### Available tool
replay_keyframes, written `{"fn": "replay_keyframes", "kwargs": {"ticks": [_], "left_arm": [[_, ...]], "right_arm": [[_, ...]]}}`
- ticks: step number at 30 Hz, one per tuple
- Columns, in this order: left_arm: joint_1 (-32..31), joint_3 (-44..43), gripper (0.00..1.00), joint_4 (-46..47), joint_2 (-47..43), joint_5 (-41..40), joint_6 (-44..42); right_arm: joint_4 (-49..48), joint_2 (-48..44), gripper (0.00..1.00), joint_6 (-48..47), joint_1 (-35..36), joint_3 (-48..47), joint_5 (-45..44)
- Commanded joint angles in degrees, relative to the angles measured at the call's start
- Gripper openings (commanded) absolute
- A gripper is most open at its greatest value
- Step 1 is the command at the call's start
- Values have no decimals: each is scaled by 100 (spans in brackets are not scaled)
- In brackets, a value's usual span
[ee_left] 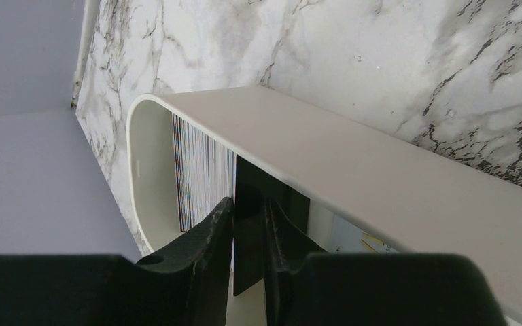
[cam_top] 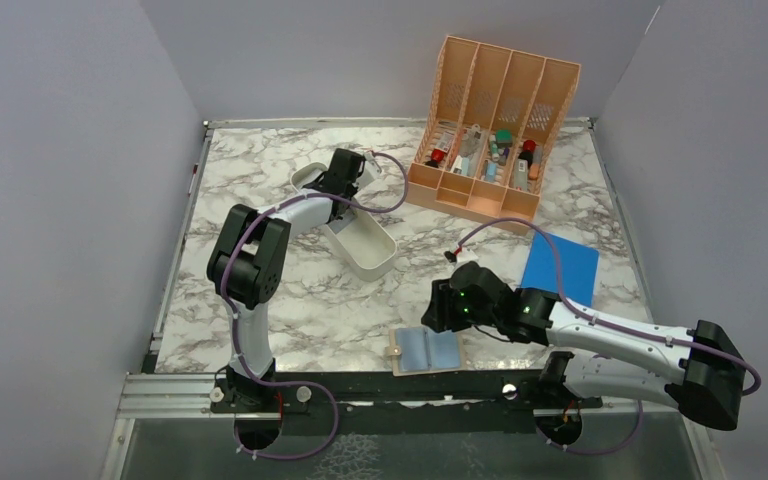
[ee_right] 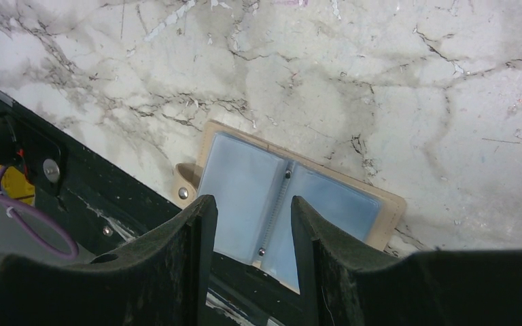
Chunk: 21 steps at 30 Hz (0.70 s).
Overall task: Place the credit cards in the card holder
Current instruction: Pick up the credit card from the storage box.
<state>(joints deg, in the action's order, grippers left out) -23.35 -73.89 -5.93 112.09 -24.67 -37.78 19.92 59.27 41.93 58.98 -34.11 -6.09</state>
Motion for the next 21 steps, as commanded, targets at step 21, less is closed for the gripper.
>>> {"fn": "replay_keyframes", "kwargs": {"ticks": [21], "left_arm": [[5, -503, 4, -765, -409, 208, 236]], "right_arm": [[-219, 26, 50, -34, 14, 6, 122]]}}
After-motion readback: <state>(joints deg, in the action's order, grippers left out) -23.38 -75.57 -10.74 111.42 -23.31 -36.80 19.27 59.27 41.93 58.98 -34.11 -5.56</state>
